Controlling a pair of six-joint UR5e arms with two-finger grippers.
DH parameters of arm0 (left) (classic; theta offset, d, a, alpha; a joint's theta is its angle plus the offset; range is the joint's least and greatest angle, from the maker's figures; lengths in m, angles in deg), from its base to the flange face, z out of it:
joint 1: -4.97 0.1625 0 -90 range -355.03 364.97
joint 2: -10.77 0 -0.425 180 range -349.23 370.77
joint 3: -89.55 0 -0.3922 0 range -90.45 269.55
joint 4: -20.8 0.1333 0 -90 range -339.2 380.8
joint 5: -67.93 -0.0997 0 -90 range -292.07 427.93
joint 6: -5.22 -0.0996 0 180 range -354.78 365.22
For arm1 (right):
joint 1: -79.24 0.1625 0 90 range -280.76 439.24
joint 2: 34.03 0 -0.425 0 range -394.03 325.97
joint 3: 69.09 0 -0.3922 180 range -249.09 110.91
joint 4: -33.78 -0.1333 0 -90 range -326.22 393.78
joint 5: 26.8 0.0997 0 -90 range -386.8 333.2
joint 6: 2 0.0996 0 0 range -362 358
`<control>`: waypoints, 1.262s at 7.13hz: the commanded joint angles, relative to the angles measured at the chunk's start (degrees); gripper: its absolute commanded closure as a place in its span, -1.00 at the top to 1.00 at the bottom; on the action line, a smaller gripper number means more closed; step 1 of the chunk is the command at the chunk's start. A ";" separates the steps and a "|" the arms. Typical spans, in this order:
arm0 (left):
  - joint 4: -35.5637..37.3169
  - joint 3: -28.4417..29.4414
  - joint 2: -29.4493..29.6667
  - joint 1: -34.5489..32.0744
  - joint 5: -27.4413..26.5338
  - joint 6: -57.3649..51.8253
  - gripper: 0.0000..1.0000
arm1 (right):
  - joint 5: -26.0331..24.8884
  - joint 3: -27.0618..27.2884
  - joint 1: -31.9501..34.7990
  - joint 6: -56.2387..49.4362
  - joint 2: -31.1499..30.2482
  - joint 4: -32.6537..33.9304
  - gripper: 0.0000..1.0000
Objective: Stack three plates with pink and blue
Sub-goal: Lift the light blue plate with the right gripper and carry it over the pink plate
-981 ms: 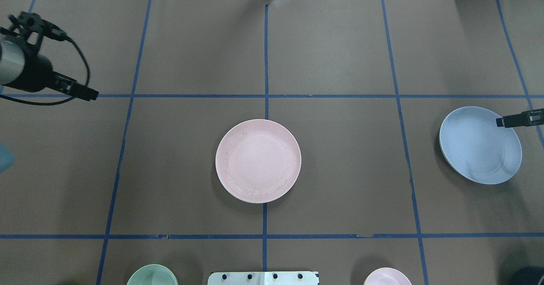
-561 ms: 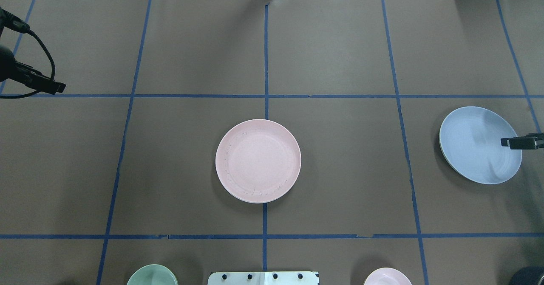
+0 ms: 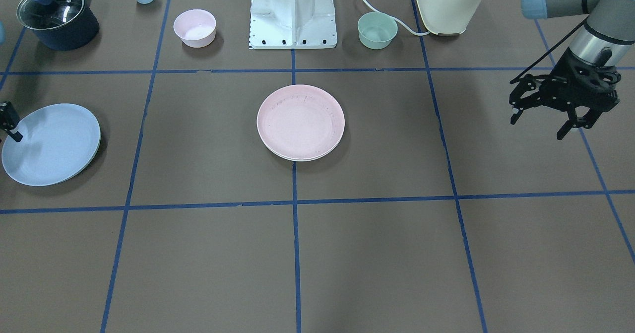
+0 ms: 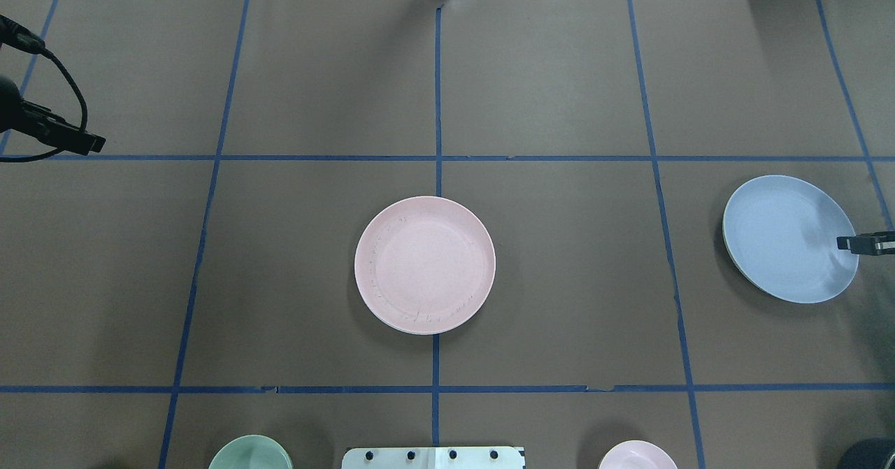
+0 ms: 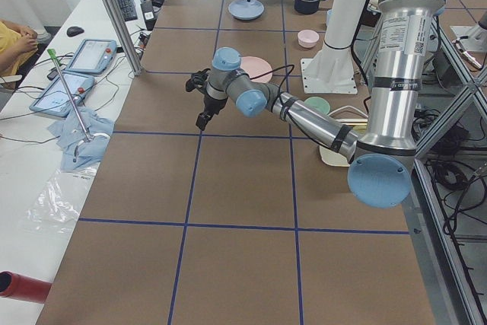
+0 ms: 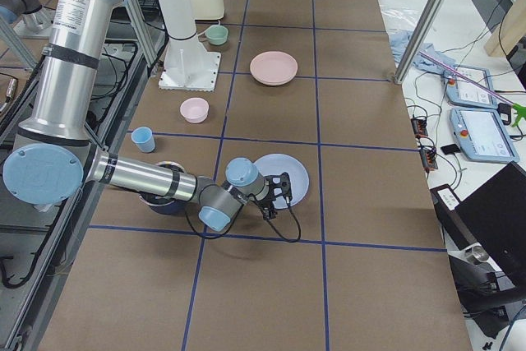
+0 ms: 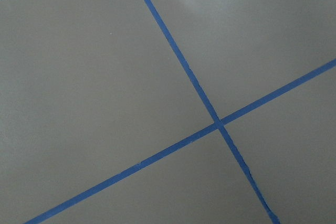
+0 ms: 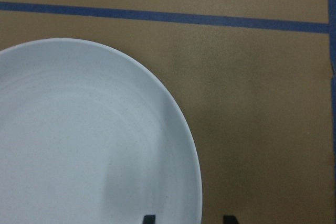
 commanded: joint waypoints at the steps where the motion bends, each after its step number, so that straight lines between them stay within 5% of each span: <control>1: 0.00 0.05 0.04 -0.06 0.00 0.00 1.00 | 0.07 0.18 0.02 0.22 0.38 0.07 -1.00; 4: 0.00 0.23 -0.04 -0.06 0.00 -0.08 1.00 | 2.17 1.93 0.11 0.40 6.50 4.17 -1.00; 7: -0.17 0.75 -4.31 -7.67 3.94 -0.69 1.00 | 4.02 17.62 0.02 10.81 18.79 29.52 -1.00; 9: 0.53 4.24 -7.84 -18.34 4.74 -3.40 1.00 | 4.04 23.20 -6.00 23.53 24.70 32.76 -1.00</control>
